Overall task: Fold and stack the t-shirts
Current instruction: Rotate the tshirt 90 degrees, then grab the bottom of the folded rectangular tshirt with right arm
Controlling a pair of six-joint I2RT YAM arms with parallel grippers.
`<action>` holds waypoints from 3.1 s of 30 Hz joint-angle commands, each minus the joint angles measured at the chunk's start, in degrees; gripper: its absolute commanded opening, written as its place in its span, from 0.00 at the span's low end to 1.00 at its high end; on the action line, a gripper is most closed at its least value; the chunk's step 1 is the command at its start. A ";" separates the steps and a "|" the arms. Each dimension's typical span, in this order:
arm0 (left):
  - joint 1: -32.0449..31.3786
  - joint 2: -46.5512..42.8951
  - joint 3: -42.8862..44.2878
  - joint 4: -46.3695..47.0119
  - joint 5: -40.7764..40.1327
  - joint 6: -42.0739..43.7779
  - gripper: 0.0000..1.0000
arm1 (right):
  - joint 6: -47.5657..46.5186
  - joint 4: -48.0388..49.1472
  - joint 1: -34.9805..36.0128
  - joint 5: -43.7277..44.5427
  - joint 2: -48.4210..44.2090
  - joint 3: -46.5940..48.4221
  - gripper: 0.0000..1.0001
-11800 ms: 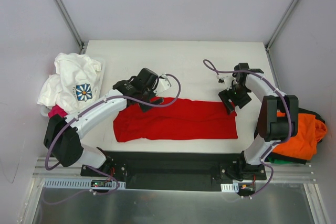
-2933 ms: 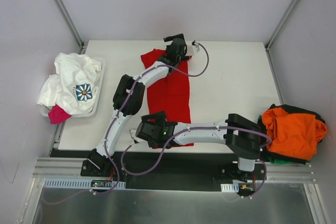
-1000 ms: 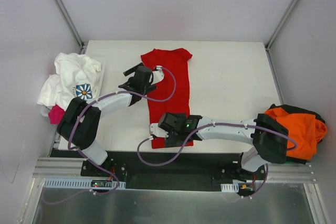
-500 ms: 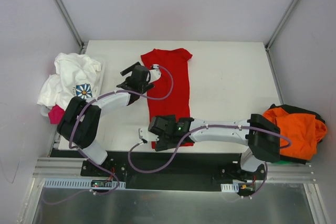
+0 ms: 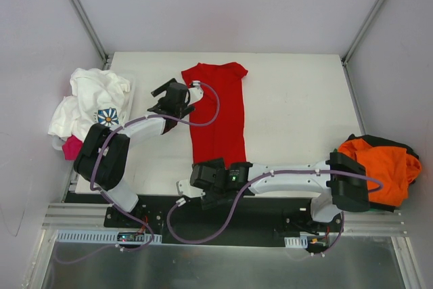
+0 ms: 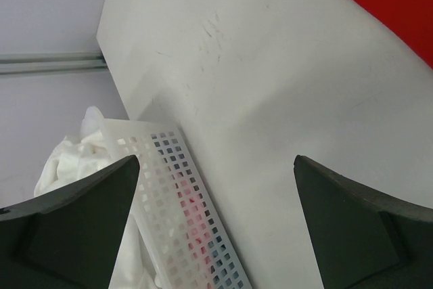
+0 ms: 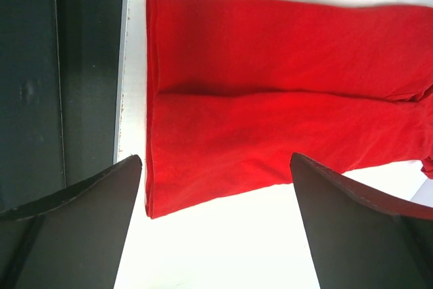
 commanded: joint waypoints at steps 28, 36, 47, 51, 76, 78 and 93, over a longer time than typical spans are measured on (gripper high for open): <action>0.51 0.84 -3.13 4.39 1.14 -0.25 0.99 | -0.94 3.30 -2.76 -6.77 2.52 -4.89 0.96; 0.60 1.19 -3.30 4.48 1.49 -0.25 0.99 | -1.99 3.91 -4.51 -8.01 3.49 -4.98 0.96; 0.60 1.72 -4.01 5.01 1.58 -0.43 0.99 | -3.40 4.88 -6.71 -10.90 5.24 -5.16 0.96; 0.69 1.54 -4.27 5.10 1.58 -0.25 0.99 | -4.01 5.23 -7.68 -11.52 6.03 -5.25 0.97; 0.69 0.84 -4.97 5.10 1.32 0.19 0.99 | -5.95 6.20 -13.30 -21.18 10.43 -4.28 0.88; 0.95 0.14 -4.97 5.10 1.32 0.28 0.99 | -5.95 6.28 -13.39 -22.15 10.61 -4.28 0.78; 3.15 -1.80 -4.18 5.18 1.49 0.98 0.99 | -3.40 5.76 -12.52 -24.00 11.75 -4.72 0.21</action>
